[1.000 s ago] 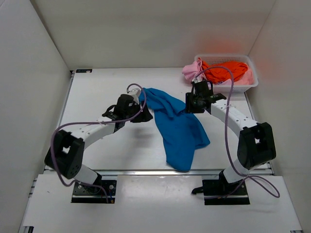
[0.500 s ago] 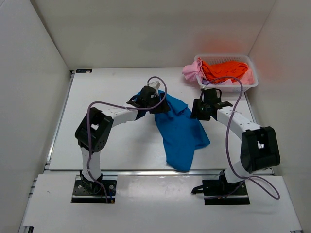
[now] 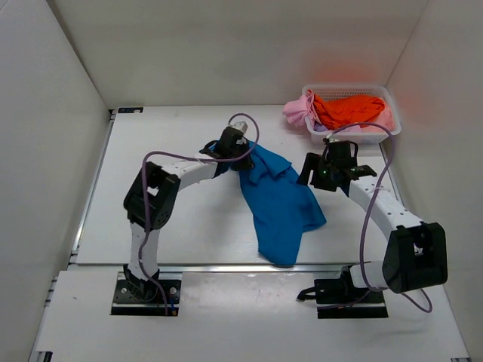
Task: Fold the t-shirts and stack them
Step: Flatten out the tshirt
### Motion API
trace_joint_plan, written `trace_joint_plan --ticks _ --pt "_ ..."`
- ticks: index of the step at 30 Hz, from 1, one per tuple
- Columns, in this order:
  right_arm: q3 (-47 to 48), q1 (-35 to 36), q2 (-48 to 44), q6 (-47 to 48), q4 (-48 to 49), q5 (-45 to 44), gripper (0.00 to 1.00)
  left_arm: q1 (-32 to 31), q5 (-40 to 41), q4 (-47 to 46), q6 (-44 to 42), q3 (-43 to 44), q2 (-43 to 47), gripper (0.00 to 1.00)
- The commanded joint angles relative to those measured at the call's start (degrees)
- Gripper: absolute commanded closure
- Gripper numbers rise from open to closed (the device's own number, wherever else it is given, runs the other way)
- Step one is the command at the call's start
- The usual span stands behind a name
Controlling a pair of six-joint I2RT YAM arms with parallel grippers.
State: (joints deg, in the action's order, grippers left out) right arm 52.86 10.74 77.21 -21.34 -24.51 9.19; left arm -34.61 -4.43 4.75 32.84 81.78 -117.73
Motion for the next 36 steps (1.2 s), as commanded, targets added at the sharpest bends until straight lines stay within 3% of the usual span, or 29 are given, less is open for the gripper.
trace_joint_plan --ticks 1,6,10,20,28,30,31,32,36 --pt "-1.0 2.2 -2.6 -1.1 -2.7 2.1 0.35 5.0 2.8 0.7 0.2 -3.8 13.0 1.0" --pt "-4.4 6.2 -2.1 -3.0 -2.6 1.8 0.37 10.7 4.3 2.3 0.0 -10.1 28.9 1.0" --pt "-7.3 9.8 -1.5 -4.8 -2.7 2.1 0.37 14.4 4.6 3.2 -0.2 -15.0 36.7 1.0" --pt "-13.9 18.5 -5.3 -12.7 2.2 8.5 0.41 16.2 6.4 4.7 -1.5 -24.9 44.3 1.0" --pt "-13.7 28.5 0.9 -19.5 13.9 13.0 0.39 17.5 6.6 4.9 -1.8 -27.5 46.7 1.0" --pt "-12.3 30.3 4.1 -19.1 14.1 13.5 0.54 18.3 6.6 4.9 -1.7 -28.1 47.2 1.0" --pt "-11.0 30.5 5.7 -18.7 12.8 13.5 0.87 18.4 6.3 4.8 -1.9 -28.2 47.3 1.0" --pt "-10.3 30.7 6.0 -18.1 12.1 13.1 1.0 19.1 6.2 5.1 -1.8 -28.5 48.0 1.0" --pt "-5.8 28.1 3.2 -13.8 2.0 6.7 1.0 21.4 5.3 6.1 -3.4 -27.8 47.8 1.0"
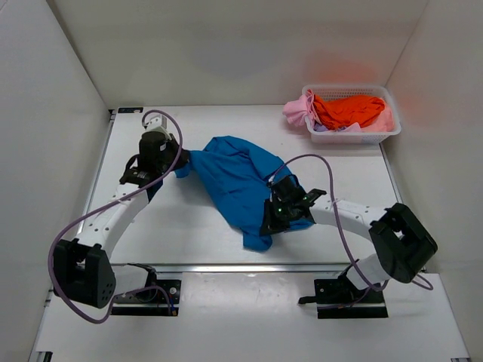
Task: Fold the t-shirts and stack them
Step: Flatten out the tshirt
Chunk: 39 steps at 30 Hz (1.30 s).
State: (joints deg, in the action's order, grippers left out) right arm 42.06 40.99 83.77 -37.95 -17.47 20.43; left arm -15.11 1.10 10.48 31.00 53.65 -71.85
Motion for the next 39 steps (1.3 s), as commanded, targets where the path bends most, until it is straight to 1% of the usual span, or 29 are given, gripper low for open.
trace_joint_plan --ticks 1,2,4,5,6,8,10,11,14,15,17,18,20,21,23,25,26,27,28,29,30,31,32,33,34,35,36,38,39 --pt "7.0 -3.1 -5.6 4.5 -9.0 -8.3 1.0 2.5 -0.7 1.0 -2.0 0.6 1.7 1.0" --pt "8.2 -5.8 -7.0 5.1 -11.2 -9.8 1.0 3.0 -0.8 0.7 -2.1 0.9 1.5 1.0" --pt "13.9 -10.5 -11.8 9.3 -16.2 -14.6 1.0 3.8 -1.9 1.6 -3.2 2.2 0.9 1.0" --pt "17.4 -13.4 -14.0 11.2 -17.8 -15.7 1.0 4.1 -2.2 2.2 -3.6 3.6 0.9 1.0" --pt "18.4 -16.1 -14.9 13.4 -18.0 -15.9 1.0 4.3 -2.0 2.9 -4.2 5.5 0.9 1.0" --pt "24.0 -18.8 -18.6 15.9 -18.5 -17.4 1.0 4.0 -1.2 3.0 -4.2 6.9 3.0 1.0" --pt "28.0 -21.0 -21.1 18.4 -17.9 -18.7 1.0 4.2 -1.2 2.7 -4.5 10.6 4.5 1.0" --pt "30.2 -20.9 -22.1 19.6 -17.5 -19.5 1.0 4.7 -1.5 3.1 -5.5 12.1 5.3 1.0" --pt "36.8 -21.5 -24.7 22.2 -16.2 -20.4 1.0 5.7 -2.3 6.2 -8.6 23.6 6.1 1.0" --pt "39.5 -21.2 -25.2 22.6 -16.0 -20.3 1.0 5.3 -2.0 7.0 -9.5 25.9 5.8 1.0" --pt "43.5 -21.3 -25.8 24.8 -15.7 -19.6 1.0 4.8 -2.2 10.4 -12.4 35.0 5.1 1.0" --pt "46.2 -21.7 -26.0 26.0 -16.2 -18.5 1.0 4.4 -2.2 11.1 -13.6 37.2 4.6 1.0" --pt "50.4 -22.7 -26.1 27.5 -17.4 -16.4 1.0 3.4 -1.5 14.4 -15.5 45.1 4.5 1.0" --pt "52.7 -23.1 -26.2 27.6 -18.4 -15.1 1.0 3.2 -1.3 15.7 -15.8 47.0 4.7 1.0" --pt "56.0 -26.8 -26.2 27.8 -19.9 -11.6 1.0 2.3 -1.2 17.7 -16.4 52.2 5.4 1.0" --pt "59.3 -32.4 -25.4 27.2 -21.3 -2.3 1.0 1.9 0.1 19.1 -17.5 54.5 5.8 1.0" --pt "60.4 -37.6 -25.1 26.7 -21.3 1.2 1.0 1.6 0.4 19.4 -17.3 54.9 5.8 1.0" --pt "60.7 -40.8 -24.5 25.2 -20.9 8.8 1.0 1.3 0.8 19.7 -17.7 55.4 6.0 1.0" --pt "60.7 -46.7 -24.4 24.5 -19.7 16.0 1.0 1.4 1.3 20.2 -17.9 55.1 6.3 1.0" --pt "60.0 -50.3 -24.0 22.8 -18.5 18.8 1.0 1.9 1.3 19.7 -17.9 54.0 6.4 1.0" --pt "58.5 -49.2 -23.5 21.9 -16.6 20.0 1.0 2.0 1.3 19.1 -18.2 52.5 6.1 1.0" --pt "57.9 -47.5 -23.2 22.1 -16.3 17.2 1.0 2.3 1.4 19.5 -18.2 51.7 5.9 1.0" --pt "57.7 -42.8 -21.8 23.8 -16.4 14.9 1.0 2.4 1.2 19.1 -18.5 49.7 5.6 1.0" --pt "57.9 -36.6 -19.5 25.3 -18.2 9.2 1.0 2.9 1.4 18.6 -19.0 47.8 5.1 1.0" --pt "57.8 -33.6 -17.4 26.8 -19.3 2.7 1.0 2.5 1.6 17.9 -19.1 46.5 4.5 1.0" --pt "58.1 -29.0 -16.0 28.6 -19.7 -0.7 1.0 2.7 1.7 17.6 -19.2 44.5 4.1 1.0" --pt "59.0 -26.6 -12.5 30.4 -20.8 -3.8 1.0 3.1 1.5 16.9 -19.6 42.9 3.0 1.0" --pt "59.3 -26.6 -7.1 30.7 -21.1 -3.5 1.0 2.7 3.0 16.9 -21.0 41.9 0.6 1.0" --pt "59.6 -26.5 -3.6 30.6 -20.8 -2.8 1.0 2.9 3.0 17.5 -22.1 42.2 -2.1 1.0"
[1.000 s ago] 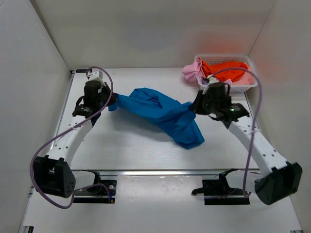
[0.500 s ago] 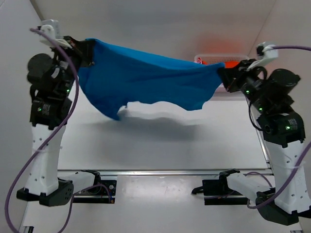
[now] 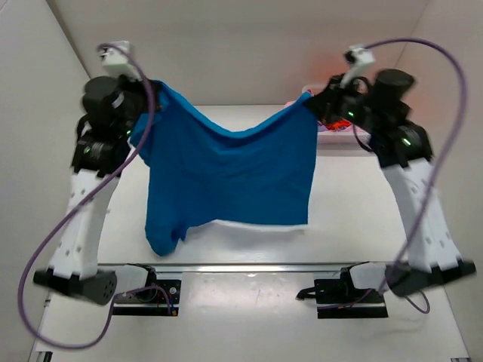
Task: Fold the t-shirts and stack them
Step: Flatten out the tshirt
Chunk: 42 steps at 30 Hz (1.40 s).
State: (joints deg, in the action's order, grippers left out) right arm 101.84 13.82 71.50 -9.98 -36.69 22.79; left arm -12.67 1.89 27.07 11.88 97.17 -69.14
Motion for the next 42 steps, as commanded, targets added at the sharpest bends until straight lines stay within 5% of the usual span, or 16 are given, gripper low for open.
trace_joint_plan --ticks 1,6,8,13,17,21,26,32,33,35,37,39,42 --pt "0.1 1.5 11.5 3.4 -1.0 -6.4 1.0 0.4 2.8 0.9 -4.7 -0.8 -7.6 1.0" --pt "15.6 2.2 26.8 9.0 -3.3 -13.6 1.0 1.2 8.2 3.9 -9.2 10.6 -20.6 1.0" --pt "35.0 2.8 37.3 13.0 -10.0 -18.7 1.0 2.4 8.2 6.9 -8.5 19.6 -27.0 1.0" --pt "31.9 2.8 31.2 16.3 0.4 -21.6 1.0 3.7 9.4 6.9 -8.0 39.0 -29.1 1.0" --pt "34.2 0.2 29.8 16.5 2.0 -20.6 1.0 2.7 11.6 4.9 -9.0 37.2 -24.8 1.0" --pt "26.1 -2.0 27.4 15.4 0.7 -16.8 1.0 -0.5 13.8 1.9 -9.9 25.6 -17.1 1.0" --pt "9.4 -2.9 23.5 13.2 -2.7 -13.7 1.0 -4.7 14.7 -3.5 -6.1 -9.5 -3.5 1.0" --pt "-26.0 -3.9 8.1 3.1 -1.3 -7.2 1.0 -6.1 9.7 -0.5 1.7 -37.4 10.4 0.97" --pt "-29.2 -3.2 6.1 0.7 -1.1 -6.6 1.0 -5.9 9.1 0.9 2.1 -40.2 11.0 0.93" --pt "-38.3 -2.5 2.3 -1.2 -1.5 -6.2 1.0 -4.5 3.8 3.2 3.2 -43.5 13.1 0.57" --pt "-43.5 -2.0 0.7 -3.5 -2.3 -6.0 1.0 -3.4 0.6 5.1 3.8 -46.5 13.9 0.38" --pt "-48.5 -3.2 0.1 -4.5 -2.5 -4.8 1.0 -3.3 -0.3 5.9 4.0 -47.8 14.7 0.29" --pt "-51.4 -5.1 0.7 -4.4 -2.4 -5.7 1.0 -3.9 0.4 7.2 4.4 -48.9 15.1 0.29"
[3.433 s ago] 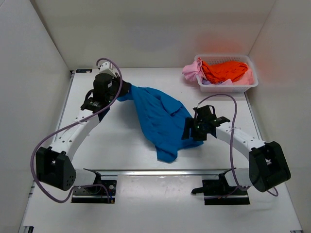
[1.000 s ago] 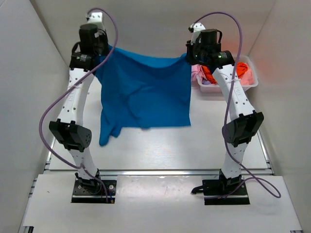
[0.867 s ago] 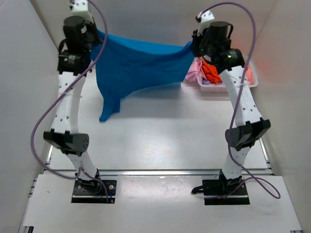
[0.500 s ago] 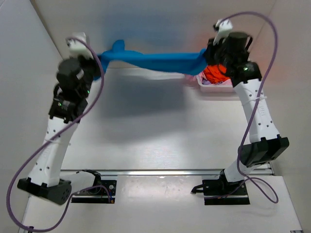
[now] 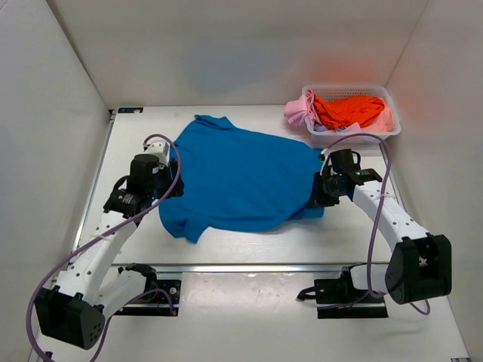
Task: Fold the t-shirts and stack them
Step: Flatten out the tshirt, then grap the side of the flattened tshirt closest away from the robot with both arms
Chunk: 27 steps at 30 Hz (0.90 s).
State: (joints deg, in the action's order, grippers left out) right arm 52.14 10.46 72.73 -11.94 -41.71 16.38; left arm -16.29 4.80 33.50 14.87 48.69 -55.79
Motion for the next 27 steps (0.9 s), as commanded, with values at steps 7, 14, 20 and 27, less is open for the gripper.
trace_joint_plan --ticks 7,14,20,27 --pt "-2.8 -6.1 2.6 -0.8 4.1 -0.6 1.0 -1.4 -3.4 4.8 1.3 -4.9 -0.9 0.37" --pt "0.1 -7.8 7.3 -1.1 5.2 -4.0 1.0 -6.1 -3.3 6.8 3.8 -7.1 -3.9 0.45" --pt "3.1 -12.5 9.4 -1.7 6.7 -3.5 1.0 -9.2 -5.4 8.0 4.8 -7.7 -6.5 0.47" --pt "9.0 -15.7 14.5 -0.9 6.3 -4.4 1.0 -10.1 -7.2 8.9 6.1 -7.7 -9.3 0.44"
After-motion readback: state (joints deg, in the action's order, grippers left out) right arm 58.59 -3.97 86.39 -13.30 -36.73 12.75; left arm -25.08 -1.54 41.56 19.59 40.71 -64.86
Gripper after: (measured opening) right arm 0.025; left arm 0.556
